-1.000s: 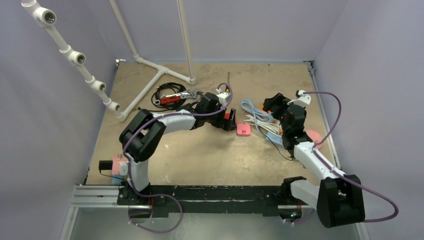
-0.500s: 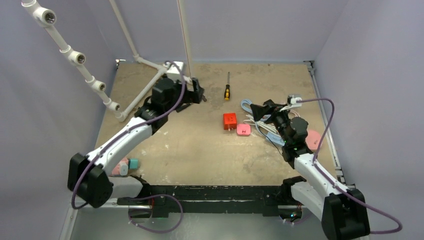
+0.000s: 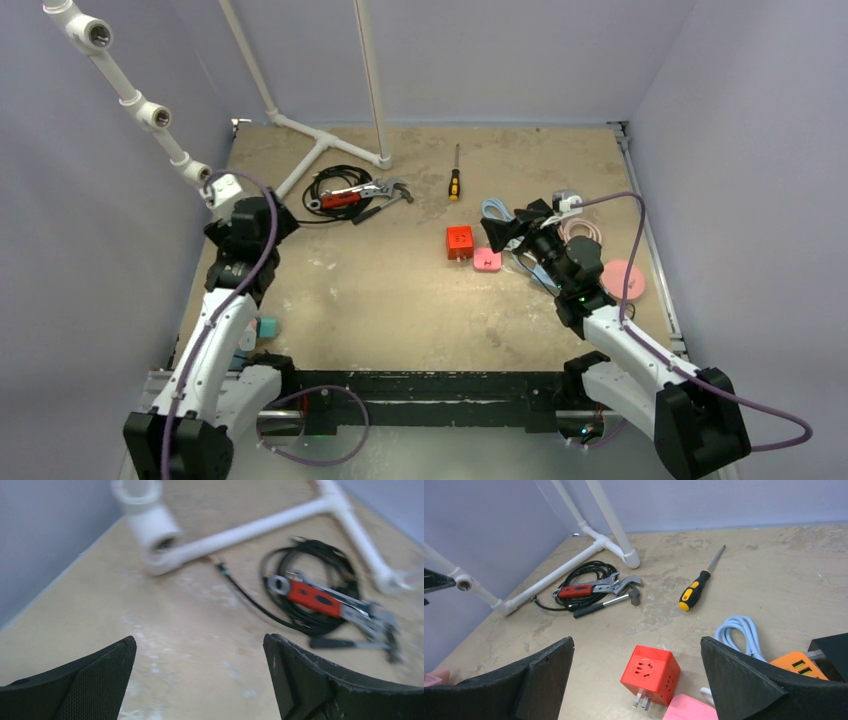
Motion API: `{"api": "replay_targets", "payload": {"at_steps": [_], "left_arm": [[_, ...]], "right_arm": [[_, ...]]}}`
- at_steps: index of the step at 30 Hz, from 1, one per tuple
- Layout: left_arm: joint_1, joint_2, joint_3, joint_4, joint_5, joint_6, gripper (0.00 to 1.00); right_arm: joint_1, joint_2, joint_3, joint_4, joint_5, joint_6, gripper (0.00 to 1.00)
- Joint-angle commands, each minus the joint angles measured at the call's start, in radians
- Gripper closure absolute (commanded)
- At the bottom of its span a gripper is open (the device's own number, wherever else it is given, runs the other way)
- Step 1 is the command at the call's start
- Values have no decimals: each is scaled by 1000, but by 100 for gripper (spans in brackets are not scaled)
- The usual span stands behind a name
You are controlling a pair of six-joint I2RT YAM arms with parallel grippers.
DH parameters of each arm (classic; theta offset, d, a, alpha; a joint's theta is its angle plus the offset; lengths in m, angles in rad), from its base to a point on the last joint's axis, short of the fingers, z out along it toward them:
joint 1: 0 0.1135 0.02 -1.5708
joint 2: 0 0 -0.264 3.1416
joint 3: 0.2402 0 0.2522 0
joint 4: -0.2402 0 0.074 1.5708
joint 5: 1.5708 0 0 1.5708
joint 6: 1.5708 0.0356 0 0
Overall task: Pull the plug off the socket
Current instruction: Place the plug at the center of the board, then move the socket to the center of the board.
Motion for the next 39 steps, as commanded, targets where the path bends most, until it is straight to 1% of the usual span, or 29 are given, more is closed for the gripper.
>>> {"api": "replay_targets", "payload": {"at_steps": [1,3,5,8,11,13,15,17,20,21,23,26,28,30,34,37,39], "left_arm": [[315,41,-44,-87,161,-67,1],[454,19,-67,-94,213,-72,1],[512,-18,-80,-119,181,-97,1],[540,-78,-69,-183,60,-180,1],[548,-147,-30,-286,-77,-280,1],[550,-175,-23,-316,-98,-329,1],[551,-162,-13,-382,-124,-391,1],[556,-146,-19,-402,-150,-417,1],[605,-115,-23,-389,-119,-415,1],[635,-100,-22,-383,-88,-407,1],[726,-67,-44,-305,18,-340,1],[810,35,-31,-306,42,-321,1],[857,57,-12,-342,30,-325,1],[860,9,-5,-380,-1,-364,1],[860,-110,-19,-523,-43,-529,2],[859,-156,-39,-574,-51,-570,2],[857,-155,-44,-585,-56,-593,2]], "right_arm": [[3,-13,44,20,23,-21,1],[2,-9,45,17,32,-23,1],[3,-5,48,11,34,-23,1],[2,-2,50,17,22,-20,1],[2,11,55,12,18,-21,1],[2,22,65,0,21,-20,1],[3,33,70,-3,21,-20,1],[2,45,73,-3,24,-21,1],[2,65,81,-7,26,-23,1],[2,72,83,-8,26,-23,1],[3,78,84,-7,25,-23,1],[1,77,85,-10,23,-25,1],[3,76,84,-9,24,-23,1],[3,80,90,-16,21,-23,1],[2,98,106,-29,21,-22,1],[3,111,115,-39,23,-23,1],[2,113,116,-41,23,-23,1]]}}
